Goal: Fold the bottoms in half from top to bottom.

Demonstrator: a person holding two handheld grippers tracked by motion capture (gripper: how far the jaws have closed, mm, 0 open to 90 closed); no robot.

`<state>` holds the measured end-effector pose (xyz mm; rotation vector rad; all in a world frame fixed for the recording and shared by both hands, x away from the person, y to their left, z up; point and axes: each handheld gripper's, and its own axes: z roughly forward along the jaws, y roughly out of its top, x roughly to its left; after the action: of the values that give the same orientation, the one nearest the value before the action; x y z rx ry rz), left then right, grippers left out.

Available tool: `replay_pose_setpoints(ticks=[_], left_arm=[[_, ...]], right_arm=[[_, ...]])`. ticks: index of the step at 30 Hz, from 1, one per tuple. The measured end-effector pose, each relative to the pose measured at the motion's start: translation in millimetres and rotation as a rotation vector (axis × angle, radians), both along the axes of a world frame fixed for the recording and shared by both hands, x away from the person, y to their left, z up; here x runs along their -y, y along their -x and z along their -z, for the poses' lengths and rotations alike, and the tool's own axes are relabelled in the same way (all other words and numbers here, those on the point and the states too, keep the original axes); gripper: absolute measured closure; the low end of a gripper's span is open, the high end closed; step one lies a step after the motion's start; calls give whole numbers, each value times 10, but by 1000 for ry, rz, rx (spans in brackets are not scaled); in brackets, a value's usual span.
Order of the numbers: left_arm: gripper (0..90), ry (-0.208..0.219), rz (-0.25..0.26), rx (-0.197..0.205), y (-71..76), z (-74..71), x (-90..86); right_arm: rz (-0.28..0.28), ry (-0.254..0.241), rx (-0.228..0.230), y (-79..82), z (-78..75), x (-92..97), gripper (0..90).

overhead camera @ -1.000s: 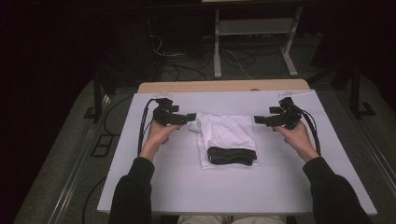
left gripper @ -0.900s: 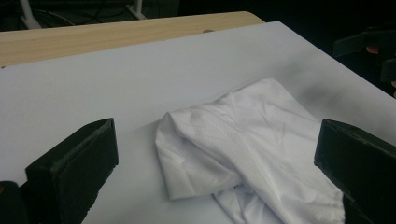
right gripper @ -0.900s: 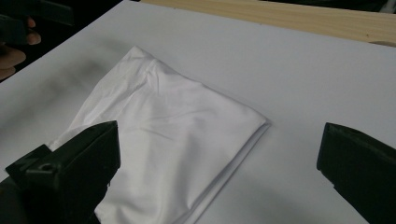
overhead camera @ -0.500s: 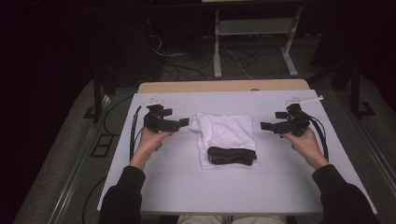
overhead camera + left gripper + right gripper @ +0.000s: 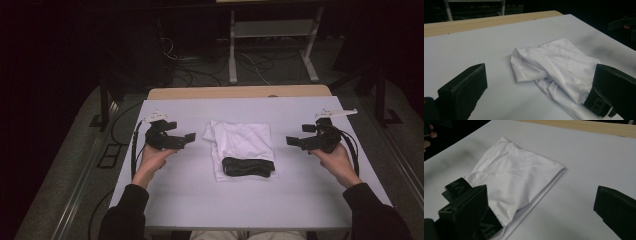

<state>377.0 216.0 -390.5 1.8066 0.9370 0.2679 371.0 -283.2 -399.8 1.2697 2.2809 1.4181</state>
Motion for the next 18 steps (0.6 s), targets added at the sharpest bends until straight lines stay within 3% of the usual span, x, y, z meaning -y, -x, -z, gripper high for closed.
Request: replay_pose_setpoints(ticks=[8, 18], left_arm=[[0, -9, -15, 15, 149, 52, -67], [0, 11, -20, 47, 356, 74, -149]], right_arm=[[-5, 7, 23, 157, 34, 66, 0], [-10, 11, 35, 331, 83, 138, 0]])
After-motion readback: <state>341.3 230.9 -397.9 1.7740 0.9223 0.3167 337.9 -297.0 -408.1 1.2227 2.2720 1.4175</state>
